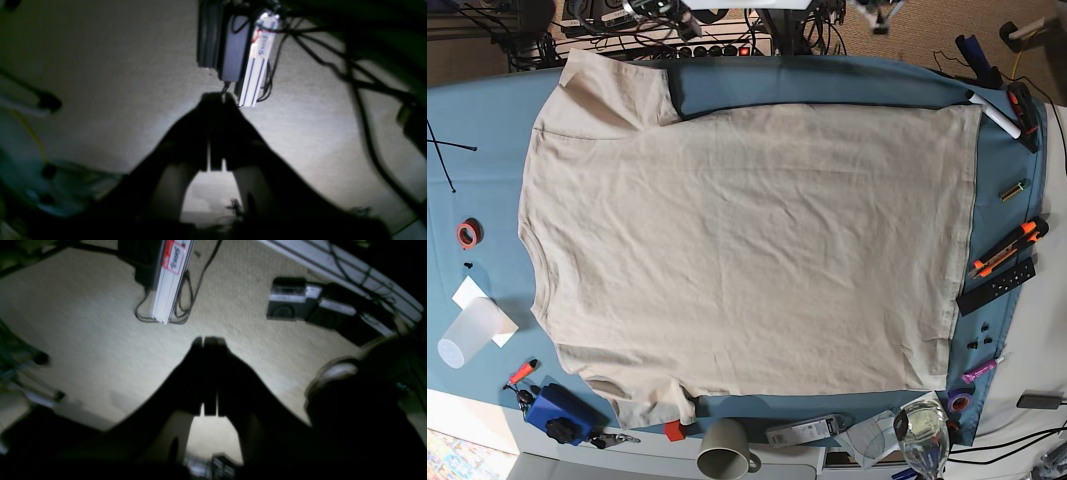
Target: Fold the T-shirt properly
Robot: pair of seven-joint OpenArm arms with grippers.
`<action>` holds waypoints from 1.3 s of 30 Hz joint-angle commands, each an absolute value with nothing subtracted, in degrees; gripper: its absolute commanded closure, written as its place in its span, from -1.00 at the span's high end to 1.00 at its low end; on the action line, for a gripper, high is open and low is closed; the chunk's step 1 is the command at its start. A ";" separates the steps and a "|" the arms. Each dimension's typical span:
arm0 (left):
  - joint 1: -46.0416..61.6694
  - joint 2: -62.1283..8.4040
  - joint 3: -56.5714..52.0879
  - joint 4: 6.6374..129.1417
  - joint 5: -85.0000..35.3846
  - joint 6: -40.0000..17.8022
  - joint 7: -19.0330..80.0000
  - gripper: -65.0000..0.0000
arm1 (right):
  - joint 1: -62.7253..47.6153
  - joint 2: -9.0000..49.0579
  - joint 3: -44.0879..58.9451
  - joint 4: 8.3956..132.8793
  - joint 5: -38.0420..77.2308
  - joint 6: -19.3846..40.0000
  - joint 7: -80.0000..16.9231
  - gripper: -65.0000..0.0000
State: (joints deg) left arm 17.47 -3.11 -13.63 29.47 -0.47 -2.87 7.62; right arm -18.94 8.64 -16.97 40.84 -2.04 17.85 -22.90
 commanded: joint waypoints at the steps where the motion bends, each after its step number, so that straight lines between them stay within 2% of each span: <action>1: 18.79 -3.73 -13.65 31.48 -2.00 -3.01 8.34 -1.00 | -20.62 9.93 -16.88 43.90 -0.36 18.17 -23.77 -1.00; 5: 24.53 -4.99 -13.65 39.79 -6.07 -2.92 12.51 -1.00 | -27.35 14.17 -16.82 55.40 3.18 18.15 -26.68 -1.00; 11: 34.11 -6.46 -13.65 53.45 -10.66 -2.83 13.10 -1.00 | -38.70 20.60 -16.78 71.61 3.18 17.98 -26.81 -1.00; 17: 44.51 -6.83 -13.69 68.95 -11.86 -2.83 13.15 -1.00 | -50.26 23.68 -14.94 87.44 2.98 15.27 -28.95 -1.00; 21: 51.27 -6.83 -13.69 79.83 -11.90 -2.83 14.06 -1.00 | -57.58 23.64 -9.08 98.67 4.73 15.18 -32.18 -1.00; 32: 65.41 -6.85 -13.69 108.25 -16.34 -2.76 21.96 -1.00 | -70.46 23.31 15.20 127.31 19.90 15.29 -44.18 -1.00; 36: 68.36 -6.85 -13.69 116.90 -16.34 -2.76 26.98 -1.00 | -71.57 23.33 23.14 134.50 23.99 17.10 -45.91 -1.00; 39: 69.76 -6.85 -13.69 122.26 -16.34 -2.76 28.88 -1.00 | -71.53 23.29 27.46 135.00 25.06 17.10 -45.89 -1.00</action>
State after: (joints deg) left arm 68.51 -6.70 -13.56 121.56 -16.14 -2.81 29.47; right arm -70.65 23.07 26.94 134.45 25.34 17.39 -46.44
